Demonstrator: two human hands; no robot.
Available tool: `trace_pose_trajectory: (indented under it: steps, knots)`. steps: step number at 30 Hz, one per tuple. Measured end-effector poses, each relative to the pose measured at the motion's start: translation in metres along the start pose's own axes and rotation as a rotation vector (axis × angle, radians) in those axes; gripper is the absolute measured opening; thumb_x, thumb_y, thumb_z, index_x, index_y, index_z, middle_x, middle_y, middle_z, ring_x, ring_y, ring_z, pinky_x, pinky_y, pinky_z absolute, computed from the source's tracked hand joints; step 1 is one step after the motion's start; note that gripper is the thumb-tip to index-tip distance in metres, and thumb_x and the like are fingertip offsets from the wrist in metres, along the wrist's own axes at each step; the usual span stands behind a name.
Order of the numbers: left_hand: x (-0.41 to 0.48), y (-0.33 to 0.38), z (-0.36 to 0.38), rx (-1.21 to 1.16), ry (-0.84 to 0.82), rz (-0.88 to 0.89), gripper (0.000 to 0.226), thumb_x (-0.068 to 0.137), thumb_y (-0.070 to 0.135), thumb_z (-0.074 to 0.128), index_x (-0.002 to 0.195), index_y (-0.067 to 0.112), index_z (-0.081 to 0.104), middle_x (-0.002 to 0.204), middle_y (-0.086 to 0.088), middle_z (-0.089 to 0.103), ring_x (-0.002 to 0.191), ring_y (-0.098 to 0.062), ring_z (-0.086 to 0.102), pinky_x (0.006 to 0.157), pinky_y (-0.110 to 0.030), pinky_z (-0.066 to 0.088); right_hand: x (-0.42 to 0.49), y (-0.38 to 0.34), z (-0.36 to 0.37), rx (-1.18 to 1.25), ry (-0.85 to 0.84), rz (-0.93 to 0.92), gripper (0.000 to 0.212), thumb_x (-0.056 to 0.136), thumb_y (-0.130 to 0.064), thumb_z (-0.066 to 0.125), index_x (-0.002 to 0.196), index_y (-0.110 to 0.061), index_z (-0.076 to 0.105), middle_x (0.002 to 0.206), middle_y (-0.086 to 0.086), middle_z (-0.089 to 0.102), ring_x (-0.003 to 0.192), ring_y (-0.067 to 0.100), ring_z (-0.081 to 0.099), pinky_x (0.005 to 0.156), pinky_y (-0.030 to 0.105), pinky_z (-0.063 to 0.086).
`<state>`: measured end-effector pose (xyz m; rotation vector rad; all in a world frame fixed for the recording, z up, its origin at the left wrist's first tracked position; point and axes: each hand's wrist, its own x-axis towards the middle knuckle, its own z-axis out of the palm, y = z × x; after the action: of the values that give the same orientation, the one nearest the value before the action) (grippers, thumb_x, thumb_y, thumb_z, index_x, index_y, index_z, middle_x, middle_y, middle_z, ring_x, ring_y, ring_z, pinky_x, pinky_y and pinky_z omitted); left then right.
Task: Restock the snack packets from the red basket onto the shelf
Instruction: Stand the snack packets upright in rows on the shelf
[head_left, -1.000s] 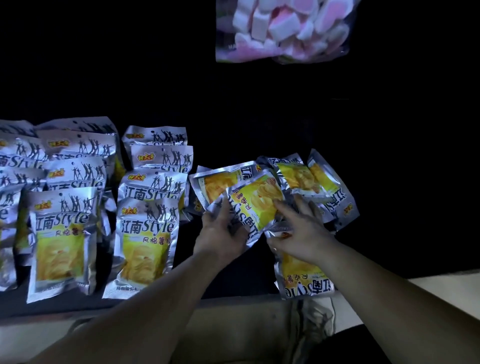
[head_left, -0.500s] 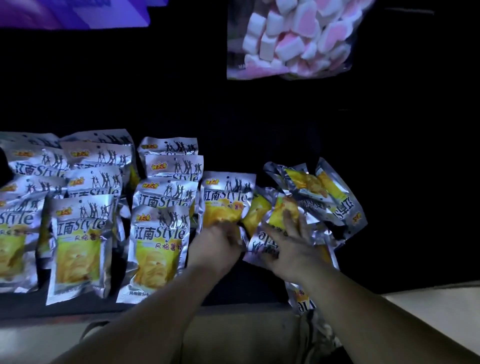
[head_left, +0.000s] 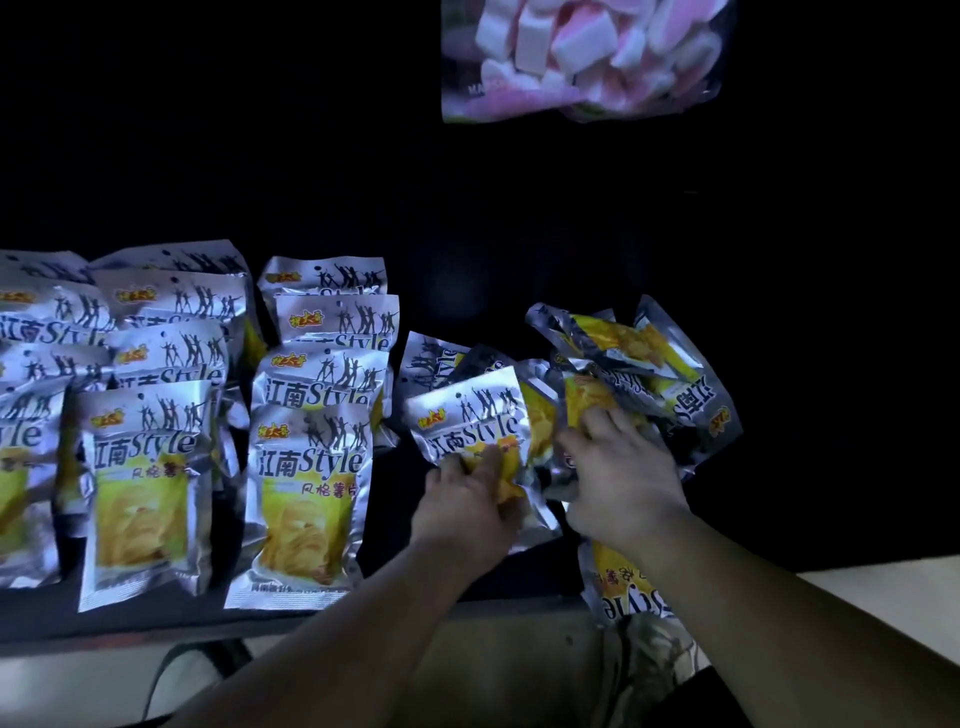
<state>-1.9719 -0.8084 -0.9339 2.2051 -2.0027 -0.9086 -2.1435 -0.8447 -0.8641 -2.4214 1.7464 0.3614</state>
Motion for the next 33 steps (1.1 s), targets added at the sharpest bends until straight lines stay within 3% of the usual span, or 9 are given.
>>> trace_pose_trajectory:
  steps: [6,9,12,16,19,22,26,31,33]
  knots:
    - [-0.015,0.009,0.009,-0.479,-0.207,0.077,0.042,0.08,0.034,0.067,0.122,0.032,0.062,0.112,0.009,0.07,0.103,-0.013,0.066,0.092,-0.035,0.056,0.008,-0.04,-0.008,0.236,-0.119,-0.144,0.052,0.09,-0.03,0.047,0.141,-0.039,0.052,0.146,-0.012,0.045,0.143,0.016,0.031,0.112,0.041,0.039]
    - [-0.013,-0.012,-0.006,-0.608,-0.076,-0.061,0.039,0.086,0.005,0.057,0.114,0.03,0.071,0.095,0.004,0.073,0.074,-0.013,0.066,0.064,-0.02,0.052,0.008,-0.027,0.006,0.144,-0.196,-0.146,0.046,0.098,-0.036,0.044,0.143,-0.032,0.052,0.153,-0.012,0.041,0.148,0.012,0.023,0.118,0.041,0.031]
    - [0.008,-0.026,-0.026,-0.701,0.167,-0.262,0.028,0.092,0.006,0.055,0.107,0.026,0.068,0.093,0.005,0.071,0.074,-0.011,0.067,0.05,-0.018,0.047,0.008,-0.015,0.015,0.136,-0.207,-0.166,0.051,0.099,-0.038,0.049,0.149,-0.032,0.044,0.163,-0.014,0.029,0.153,0.009,0.014,0.117,0.039,0.03]
    - [0.045,-0.027,-0.029,-1.193,0.144,-0.535,0.046,0.084,0.011,0.066,0.128,0.022,0.058,0.109,-0.01,0.068,0.079,-0.019,0.066,0.061,-0.024,0.055,0.008,-0.009,0.015,0.181,-0.145,-0.18,0.067,0.098,-0.032,0.052,0.157,-0.043,0.023,0.155,-0.015,0.035,0.148,0.011,0.023,0.108,0.031,0.037]
    - [0.063,-0.026,-0.015,-1.48,0.195,-0.614,0.068,0.062,0.013,0.077,0.125,0.031,0.059,0.117,-0.01,0.069,0.101,-0.035,0.071,0.089,-0.049,0.061,0.006,-0.007,0.021,0.171,-0.061,-0.209,0.067,0.098,-0.027,0.049,0.156,-0.045,0.023,0.147,-0.013,0.039,0.143,0.012,0.029,0.102,0.031,0.044]
    - [0.066,-0.017,-0.013,-1.67,0.216,-0.617,0.061,0.07,-0.002,0.079,0.122,0.021,0.059,0.113,-0.015,0.073,0.095,-0.033,0.075,0.08,-0.042,0.062,0.005,-0.001,0.024,0.218,-0.032,-0.211,0.071,0.097,-0.02,0.053,0.155,-0.047,0.025,0.156,-0.009,0.027,0.145,0.017,0.031,0.095,0.035,0.049]
    - [0.071,-0.011,-0.019,-1.758,0.2,-0.571,0.046,0.085,-0.011,0.061,0.118,0.021,0.064,0.112,-0.013,0.073,0.091,-0.026,0.055,0.068,-0.034,0.046,0.005,0.008,0.023,0.278,-0.013,-0.165,0.073,0.1,-0.018,0.052,0.152,-0.055,0.017,0.163,-0.013,0.006,0.139,0.019,0.04,0.081,0.032,0.052]
    - [0.077,-0.005,-0.022,-1.698,0.231,-0.588,0.027,0.096,-0.002,0.052,0.112,0.016,0.065,0.116,-0.021,0.071,0.094,-0.032,0.064,0.087,-0.056,0.054,0.009,0.006,0.019,0.321,-0.052,-0.113,0.074,0.099,-0.019,0.056,0.153,-0.054,0.021,0.165,-0.016,0.007,0.144,0.018,0.036,0.083,0.032,0.053]
    - [0.073,0.005,-0.019,-1.659,0.25,-0.63,0.017,0.1,-0.001,0.051,0.097,0.014,0.058,0.114,-0.021,0.071,0.097,-0.032,0.065,0.089,-0.049,0.056,0.012,0.001,0.011,0.272,-0.043,-0.123,0.069,0.101,-0.023,0.053,0.152,-0.053,0.018,0.163,-0.012,0.014,0.144,0.02,0.035,0.084,0.034,0.054]
